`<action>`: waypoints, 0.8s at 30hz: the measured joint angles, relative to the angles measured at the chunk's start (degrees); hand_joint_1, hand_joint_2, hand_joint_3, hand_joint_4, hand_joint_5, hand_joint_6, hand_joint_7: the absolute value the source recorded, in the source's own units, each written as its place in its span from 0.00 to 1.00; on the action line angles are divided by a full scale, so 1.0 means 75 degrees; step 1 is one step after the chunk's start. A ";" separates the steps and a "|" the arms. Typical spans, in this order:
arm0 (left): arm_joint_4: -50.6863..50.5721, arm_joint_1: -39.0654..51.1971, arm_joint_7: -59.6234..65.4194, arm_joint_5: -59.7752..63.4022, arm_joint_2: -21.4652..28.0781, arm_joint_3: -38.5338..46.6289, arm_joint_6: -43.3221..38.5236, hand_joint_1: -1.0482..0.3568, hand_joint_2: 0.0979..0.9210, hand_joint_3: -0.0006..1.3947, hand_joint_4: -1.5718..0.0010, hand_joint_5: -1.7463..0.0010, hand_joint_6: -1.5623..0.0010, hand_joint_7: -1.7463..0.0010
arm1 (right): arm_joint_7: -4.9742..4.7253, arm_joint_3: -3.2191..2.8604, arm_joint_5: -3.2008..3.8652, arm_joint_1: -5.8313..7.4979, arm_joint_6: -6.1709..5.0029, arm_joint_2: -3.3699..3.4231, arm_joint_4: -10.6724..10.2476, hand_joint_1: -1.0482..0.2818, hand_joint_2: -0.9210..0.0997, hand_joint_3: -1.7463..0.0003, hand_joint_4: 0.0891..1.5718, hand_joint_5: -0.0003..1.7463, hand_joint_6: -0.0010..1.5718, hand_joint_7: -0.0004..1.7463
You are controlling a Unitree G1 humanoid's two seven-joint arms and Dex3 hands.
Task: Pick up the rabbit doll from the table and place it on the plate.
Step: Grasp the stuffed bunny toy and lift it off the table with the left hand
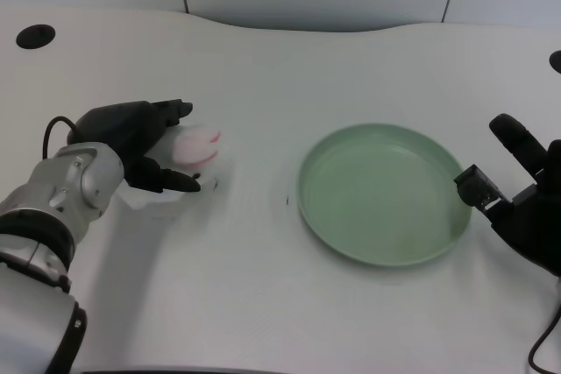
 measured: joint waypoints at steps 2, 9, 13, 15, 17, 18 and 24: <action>0.0000 0.0000 0.0000 -0.0001 -0.0001 0.0000 0.0001 0.07 1.00 0.09 0.72 0.99 0.85 1.00 | 0.0000 0.0000 0.0000 0.0000 0.0001 0.0000 0.0000 0.28 0.00 0.81 0.34 1.00 0.44 0.84; 0.0015 0.0009 -0.0060 0.0002 -0.0139 -0.0017 0.0450 0.10 1.00 0.05 0.71 0.99 0.78 0.98 | 0.0001 -0.0002 0.0000 0.0009 0.0002 -0.0003 -0.0007 0.28 0.00 0.80 0.35 1.00 0.44 0.84; 0.0026 0.0030 -0.0014 0.0004 -0.0352 -0.0018 0.0868 0.22 0.99 0.02 0.48 0.82 0.54 0.92 | 0.0001 -0.0007 0.0001 0.0029 0.0000 -0.0002 -0.0035 0.27 0.00 0.79 0.35 1.00 0.44 0.84; 0.0026 0.0029 0.0286 0.0042 -0.0429 -0.0078 0.0999 0.29 1.00 0.03 0.46 0.43 0.41 0.67 | 0.0001 -0.0014 0.0003 0.0055 -0.0001 -0.0002 -0.0079 0.28 0.00 0.78 0.34 1.00 0.43 0.84; 0.0025 0.0029 0.0478 0.0082 -0.0495 -0.0152 0.1063 0.29 1.00 0.06 0.49 0.33 0.44 0.52 | 0.0002 -0.0023 0.0007 0.0063 -0.0001 -0.0002 -0.0109 0.28 0.00 0.78 0.33 1.00 0.43 0.84; 0.0025 0.0028 0.0513 0.0085 -0.0515 -0.0180 0.1090 0.29 1.00 0.08 0.50 0.32 0.46 0.48 | 0.0002 -0.0029 0.0008 0.0065 -0.0001 -0.0002 -0.0124 0.28 0.00 0.78 0.33 1.00 0.43 0.84; 0.0025 -0.0004 0.0506 0.0090 -0.0571 -0.0322 0.1148 0.31 1.00 0.13 0.43 0.59 0.37 0.82 | -0.0054 -0.0038 0.0011 0.0103 0.0024 0.0000 -0.0214 0.28 0.00 0.79 0.35 1.00 0.44 0.84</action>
